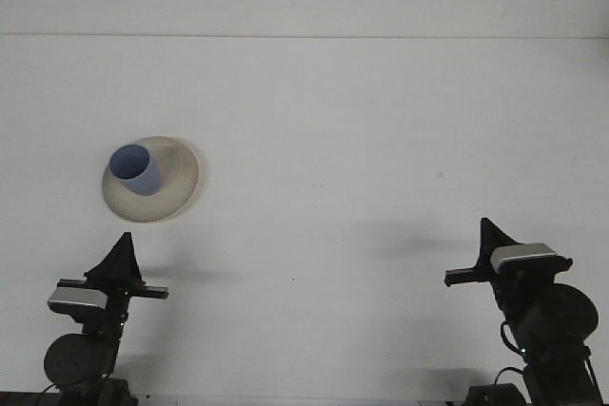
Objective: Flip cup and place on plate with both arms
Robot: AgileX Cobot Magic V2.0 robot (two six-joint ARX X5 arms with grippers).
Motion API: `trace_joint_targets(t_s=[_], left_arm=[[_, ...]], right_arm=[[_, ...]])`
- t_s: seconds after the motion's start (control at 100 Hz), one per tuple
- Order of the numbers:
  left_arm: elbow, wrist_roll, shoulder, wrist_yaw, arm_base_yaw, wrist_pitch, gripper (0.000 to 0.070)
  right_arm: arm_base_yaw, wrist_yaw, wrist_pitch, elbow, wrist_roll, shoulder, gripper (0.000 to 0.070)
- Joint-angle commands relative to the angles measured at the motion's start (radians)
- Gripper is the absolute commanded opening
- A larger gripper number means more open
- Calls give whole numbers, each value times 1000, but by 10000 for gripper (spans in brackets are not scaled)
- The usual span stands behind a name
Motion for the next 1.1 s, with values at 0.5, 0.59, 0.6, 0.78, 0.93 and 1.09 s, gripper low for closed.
trace_joint_targets(t_s=[0.5, 0.59, 0.6, 0.78, 0.93, 1.09], left_arm=[[-20, -8, -2, -1, -2, 12, 11], [-20, -8, -2, -1, -2, 12, 11], [-20, -8, -2, -1, -2, 12, 11], [-20, -8, -2, -1, -2, 12, 11], [-20, -8, -2, -1, -2, 12, 11], [-20, -8, -2, -1, -2, 11, 11]], right_arm=[[-55, 0, 135, -270, 2, -319, 0], [-65, 0, 171, -349, 11, -388, 0], [-66, 0, 177, -360, 11, -398, 0], [-66, 0, 276, -461, 12, -434, 0], [-66, 1, 418, -533, 14, -434, 0], [-65, 1, 501, -585, 15, -434, 0]])
